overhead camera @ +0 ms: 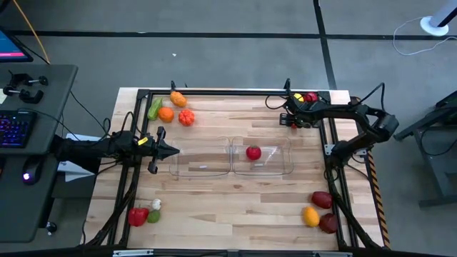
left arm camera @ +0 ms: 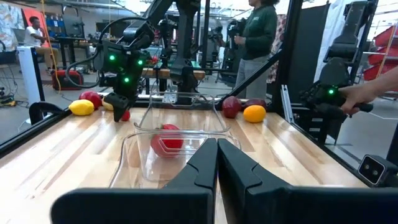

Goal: Sort produce into baskets
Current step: Put the red peach into the right transparent bin

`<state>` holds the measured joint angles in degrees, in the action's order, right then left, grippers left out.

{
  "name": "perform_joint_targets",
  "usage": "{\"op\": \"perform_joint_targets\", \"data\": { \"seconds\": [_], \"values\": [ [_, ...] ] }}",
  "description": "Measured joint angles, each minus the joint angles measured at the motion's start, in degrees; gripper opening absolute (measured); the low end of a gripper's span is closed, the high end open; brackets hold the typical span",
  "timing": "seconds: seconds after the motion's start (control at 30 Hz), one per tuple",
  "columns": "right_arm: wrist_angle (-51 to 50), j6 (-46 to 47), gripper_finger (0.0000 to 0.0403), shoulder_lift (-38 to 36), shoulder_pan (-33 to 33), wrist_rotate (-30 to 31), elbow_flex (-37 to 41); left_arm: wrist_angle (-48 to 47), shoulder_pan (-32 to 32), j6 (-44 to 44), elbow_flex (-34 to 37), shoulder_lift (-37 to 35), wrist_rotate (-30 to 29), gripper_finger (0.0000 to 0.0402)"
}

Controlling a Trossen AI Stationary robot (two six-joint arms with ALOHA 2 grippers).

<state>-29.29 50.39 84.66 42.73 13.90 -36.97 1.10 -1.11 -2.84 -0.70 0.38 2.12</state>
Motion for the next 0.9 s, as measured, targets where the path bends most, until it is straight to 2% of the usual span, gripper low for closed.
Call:
{"op": "perform_joint_targets", "data": {
  "seconds": [0.2,0.33,0.5,0.6,0.77,0.9],
  "values": [
    [-0.97,-4.63,0.0087,-0.96,0.02,-2.37,-0.39,-0.02,0.00,-0.01,0.00,0.00,0.00,0.0000],
    [-1.48,-9.22,0.0043,-6.99,-0.87,-6.03,-3.34,-0.02,0.00,0.00,-0.01,-0.01,-0.01,0.0000],
    [0.67,-16.91,0.0039,-16.51,-4.39,-12.30,-9.09,0.00,0.00,0.01,0.00,-0.02,-0.02,0.0000],
    [0.68,-17.91,0.0047,-20.03,-7.34,-18.88,-11.81,-0.02,0.01,0.01,0.01,-0.02,-0.02,0.0000],
    [-0.35,-17.90,0.0048,-21.34,-16.69,-34.06,-12.80,-0.02,0.01,0.01,0.01,0.00,-0.02,0.0000],
    [0.22,-17.92,0.0049,-19.97,-26.80,-35.35,-11.13,-0.02,-0.01,0.00,0.01,0.00,-0.01,0.0000]
  ]
}}
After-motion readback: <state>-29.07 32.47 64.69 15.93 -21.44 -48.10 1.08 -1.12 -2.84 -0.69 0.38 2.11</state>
